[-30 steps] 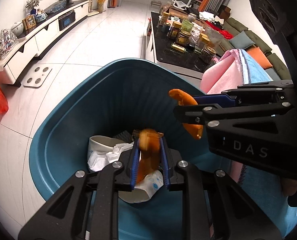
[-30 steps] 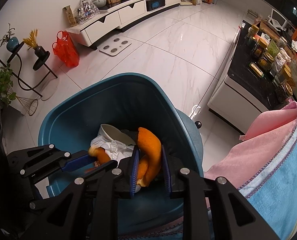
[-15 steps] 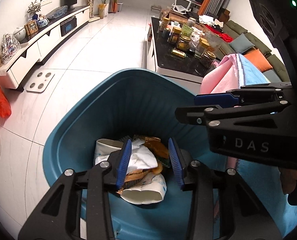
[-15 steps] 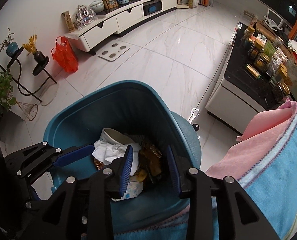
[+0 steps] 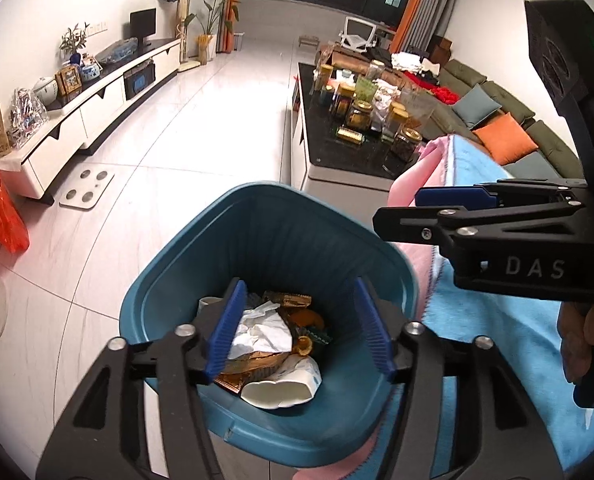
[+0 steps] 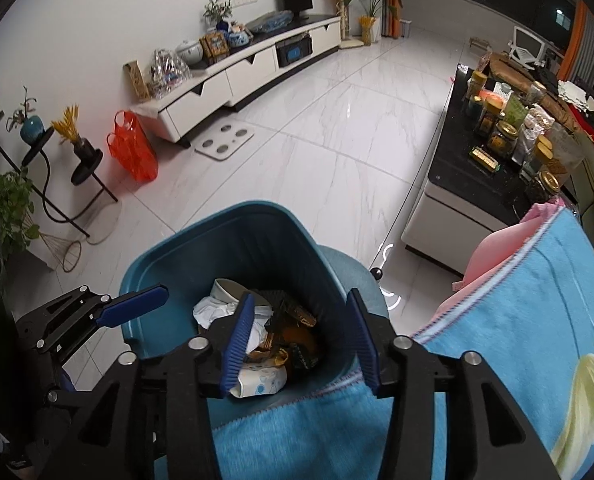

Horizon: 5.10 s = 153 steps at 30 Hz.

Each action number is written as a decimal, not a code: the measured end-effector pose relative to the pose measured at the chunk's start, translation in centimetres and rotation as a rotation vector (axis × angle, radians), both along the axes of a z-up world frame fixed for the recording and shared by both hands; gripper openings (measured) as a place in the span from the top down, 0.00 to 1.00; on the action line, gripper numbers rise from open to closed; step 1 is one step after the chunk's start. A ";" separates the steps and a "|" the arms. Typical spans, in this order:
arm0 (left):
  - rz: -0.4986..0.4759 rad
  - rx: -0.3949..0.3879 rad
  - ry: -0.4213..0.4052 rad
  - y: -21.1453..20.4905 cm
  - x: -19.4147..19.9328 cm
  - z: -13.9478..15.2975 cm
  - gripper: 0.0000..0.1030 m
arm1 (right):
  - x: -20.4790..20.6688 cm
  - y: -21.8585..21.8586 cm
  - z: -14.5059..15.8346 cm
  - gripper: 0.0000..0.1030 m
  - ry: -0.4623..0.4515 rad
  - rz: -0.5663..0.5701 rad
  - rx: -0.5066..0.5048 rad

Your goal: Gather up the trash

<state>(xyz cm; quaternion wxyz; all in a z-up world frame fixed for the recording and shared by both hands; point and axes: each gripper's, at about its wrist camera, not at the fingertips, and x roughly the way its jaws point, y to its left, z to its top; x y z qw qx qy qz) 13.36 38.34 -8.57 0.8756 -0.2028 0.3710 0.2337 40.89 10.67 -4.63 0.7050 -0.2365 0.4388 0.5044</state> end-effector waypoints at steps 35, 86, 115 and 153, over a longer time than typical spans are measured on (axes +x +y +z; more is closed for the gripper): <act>-0.085 0.208 -0.209 -15.3 -6.3 12.4 0.05 | -1.2 -20.3 8.4 0.07 -0.161 -0.236 0.344; -0.453 0.371 -0.504 -39.0 -11.5 11.8 0.05 | -17.9 -50.5 2.7 0.07 -0.636 -0.992 0.464; -0.380 0.379 -0.496 -37.5 -16.2 10.3 0.05 | -23.3 -50.0 1.0 0.07 -0.702 -1.031 0.457; -0.443 0.363 -0.498 -39.1 -17.1 9.2 0.05 | -24.1 -50.2 0.9 0.07 -0.703 -1.046 0.449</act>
